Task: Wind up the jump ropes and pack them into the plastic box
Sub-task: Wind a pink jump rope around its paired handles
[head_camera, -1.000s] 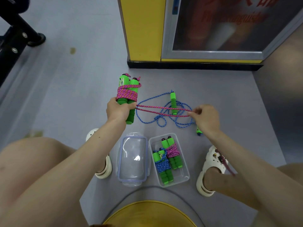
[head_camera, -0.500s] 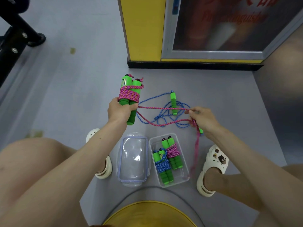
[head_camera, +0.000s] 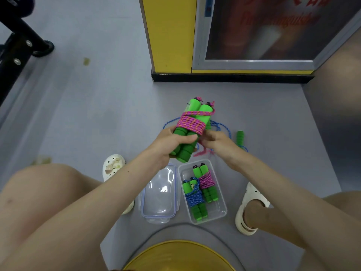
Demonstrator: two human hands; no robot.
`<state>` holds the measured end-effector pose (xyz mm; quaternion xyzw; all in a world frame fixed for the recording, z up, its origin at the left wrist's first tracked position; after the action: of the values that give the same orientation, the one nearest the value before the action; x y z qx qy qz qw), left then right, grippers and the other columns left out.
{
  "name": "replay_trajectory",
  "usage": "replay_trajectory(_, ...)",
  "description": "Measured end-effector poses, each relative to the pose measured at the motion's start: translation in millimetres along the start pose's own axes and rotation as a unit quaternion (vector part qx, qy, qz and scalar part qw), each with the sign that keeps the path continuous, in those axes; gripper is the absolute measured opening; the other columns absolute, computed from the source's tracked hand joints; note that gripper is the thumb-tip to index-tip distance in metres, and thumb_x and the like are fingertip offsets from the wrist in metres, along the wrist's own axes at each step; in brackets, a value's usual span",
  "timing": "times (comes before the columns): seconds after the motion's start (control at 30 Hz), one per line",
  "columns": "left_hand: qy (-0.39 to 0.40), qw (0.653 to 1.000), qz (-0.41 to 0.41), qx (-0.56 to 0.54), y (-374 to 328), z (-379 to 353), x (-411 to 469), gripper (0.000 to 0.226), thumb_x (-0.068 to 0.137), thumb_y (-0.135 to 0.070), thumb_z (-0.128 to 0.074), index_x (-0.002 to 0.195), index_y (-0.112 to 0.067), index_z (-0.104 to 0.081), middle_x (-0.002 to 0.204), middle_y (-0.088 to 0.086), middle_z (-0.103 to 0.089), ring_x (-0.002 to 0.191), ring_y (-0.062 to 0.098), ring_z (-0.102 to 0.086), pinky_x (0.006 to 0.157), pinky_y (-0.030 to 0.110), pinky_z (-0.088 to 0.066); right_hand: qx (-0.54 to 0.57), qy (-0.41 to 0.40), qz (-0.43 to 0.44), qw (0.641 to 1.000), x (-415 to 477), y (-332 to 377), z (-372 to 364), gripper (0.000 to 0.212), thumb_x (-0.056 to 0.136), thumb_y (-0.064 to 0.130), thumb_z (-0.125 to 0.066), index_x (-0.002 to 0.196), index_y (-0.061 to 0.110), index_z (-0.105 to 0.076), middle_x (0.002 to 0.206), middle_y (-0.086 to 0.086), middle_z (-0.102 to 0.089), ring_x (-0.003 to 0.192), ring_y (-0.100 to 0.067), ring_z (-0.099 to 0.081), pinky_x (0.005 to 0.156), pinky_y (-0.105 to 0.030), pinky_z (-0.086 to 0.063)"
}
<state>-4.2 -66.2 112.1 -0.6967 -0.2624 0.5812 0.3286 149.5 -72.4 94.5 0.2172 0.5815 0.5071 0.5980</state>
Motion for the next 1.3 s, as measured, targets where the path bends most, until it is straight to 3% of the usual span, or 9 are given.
replay_trajectory(0.07,-0.003,1.000,-0.019,0.022,-1.7,-4.2,-1.4,0.039,0.075,-0.006,-0.076,0.109,-0.014,-0.060,0.091,0.005,-0.070,0.072,0.020,-0.069,0.052,0.024,-0.052,0.056,0.020,-0.008,0.998,-0.4,2.9,-4.8,0.020,0.092,-0.004,-0.046,0.105,0.004,-0.060,0.091,-0.009,-0.068,0.077,-0.017,-0.063,0.067,-0.021,-0.049)
replay_trajectory(0.13,-0.014,0.998,-0.043,0.042,-4.1,-3.4,-0.5,0.034,0.075,-0.005,-0.077,0.100,-0.020,-0.059,0.090,0.004,-0.069,0.072,0.019,-0.068,0.049,0.021,-0.051,0.053,0.006,-0.012,0.998,-1.9,4.9,-2.8,0.013,0.093,0.001,-0.050,0.092,0.007,-0.061,0.072,-0.006,-0.065,0.065,-0.023,-0.054,0.059,-0.026,-0.043)
replay_trajectory(0.27,-0.027,0.996,-0.060,0.068,-4.7,1.2,-1.0,0.038,0.075,-0.006,-0.078,0.104,-0.020,-0.057,0.097,0.009,-0.069,0.081,0.026,-0.069,0.053,0.024,-0.052,0.008,-0.014,-0.011,1.000,-4.8,7.3,6.1,0.015,0.091,0.013,-0.060,0.098,0.001,-0.066,0.060,-0.005,-0.055,0.044,-0.008,-0.038,0.044,-0.019,-0.029)
replay_trajectory(0.53,-0.067,0.970,-0.153,0.176,-3.3,-1.4,0.7,0.044,0.070,-0.009,-0.081,0.101,-0.025,-0.054,0.093,0.003,-0.066,0.085,0.025,-0.066,0.075,0.038,-0.057,-0.022,0.003,-0.044,0.999,-8.5,7.3,2.4,0.025,0.097,0.017,-0.052,0.091,-0.002,-0.066,0.056,-0.005,-0.057,0.041,-0.008,-0.044,0.046,-0.019,-0.036)
replay_trajectory(0.8,-0.139,0.876,-0.211,0.412,-4.5,-3.3,2.7,0.063,0.076,-0.032,-0.077,0.129,-0.021,-0.044,0.109,0.000,-0.063,0.096,0.022,-0.060,0.078,0.037,-0.049,-0.013,0.028,-0.058,0.998,-10.2,9.9,-1.1,0.026,0.099,0.018,-0.046,0.091,0.002,-0.065,0.058,-0.005,-0.057,0.037,-0.005,-0.038,0.039,-0.016,-0.032)
replay_trajectory(1.07,-0.022,0.921,-0.219,0.322,-2.2,-7.2,0.1,0.078,0.078,-0.001,-0.068,0.141,-0.024,-0.029,0.097,0.002,-0.060,0.074,0.007,-0.059,0.059,0.015,-0.047,-0.016,-0.010,-0.030,0.999,-12.1,8.9,10.3,0.016,0.093,0.013,-0.057,0.095,0.004,-0.070,0.071,-0.003,-0.053,0.062,-0.009,-0.047,0.053,-0.014,-0.044)
replay_trajectory(1.13,-0.043,0.899,-0.246,0.359,-1.2,-8.7,0.3,0.077,0.079,-0.001,-0.068,0.142,-0.023,-0.030,0.099,0.002,-0.062,0.078,0.012,-0.060,0.065,0.020,-0.048,-0.007,-0.005,-0.031,0.999,-11.9,9.4,8.6,0.013,0.086,0.005,-0.065,0.097,-0.001,-0.070,0.070,-0.004,-0.060,0.057,-0.008,-0.053,0.050,-0.013,-0.044)
replay_trajectory(1.2,-0.098,0.845,-0.259,0.457,0.7,-8.7,1.6,0.075,0.081,-0.002,-0.063,0.144,-0.020,-0.028,0.103,0.008,-0.063,0.086,0.025,-0.061,0.065,0.033,-0.045,0.011,-0.009,-0.045,0.999,-10.3,9.7,5.6,0.013,0.082,-0.001,-0.067,0.095,-0.003,-0.069,0.071,-0.009,-0.064,0.052,-0.008,-0.059,0.050,-0.014,-0.046)
replay_trajectory(1.3,-0.180,0.770,-0.253,0.557,0.2,-7.2,0.4,0.060,0.083,-0.004,-0.058,0.137,-0.015,-0.034,0.101,0.010,-0.064,0.085,0.032,-0.059,0.061,0.032,-0.033,0.063,-0.009,-0.061,0.996,-8.1,12.1,3.8,0.007,0.085,-0.001,-0.064,0.091,-0.001,-0.067,0.068,-0.010,-0.066,0.050,-0.009,-0.062,0.053,-0.019,-0.051)
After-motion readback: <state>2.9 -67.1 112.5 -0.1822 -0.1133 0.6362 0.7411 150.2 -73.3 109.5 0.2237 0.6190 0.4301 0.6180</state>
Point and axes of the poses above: each hand's wrist, its own x-axis towards the middle knuckle, its own z-axis out of the back of the hand, y = z × x, the point moved 3 cm from there along x, towards the middle knuckle
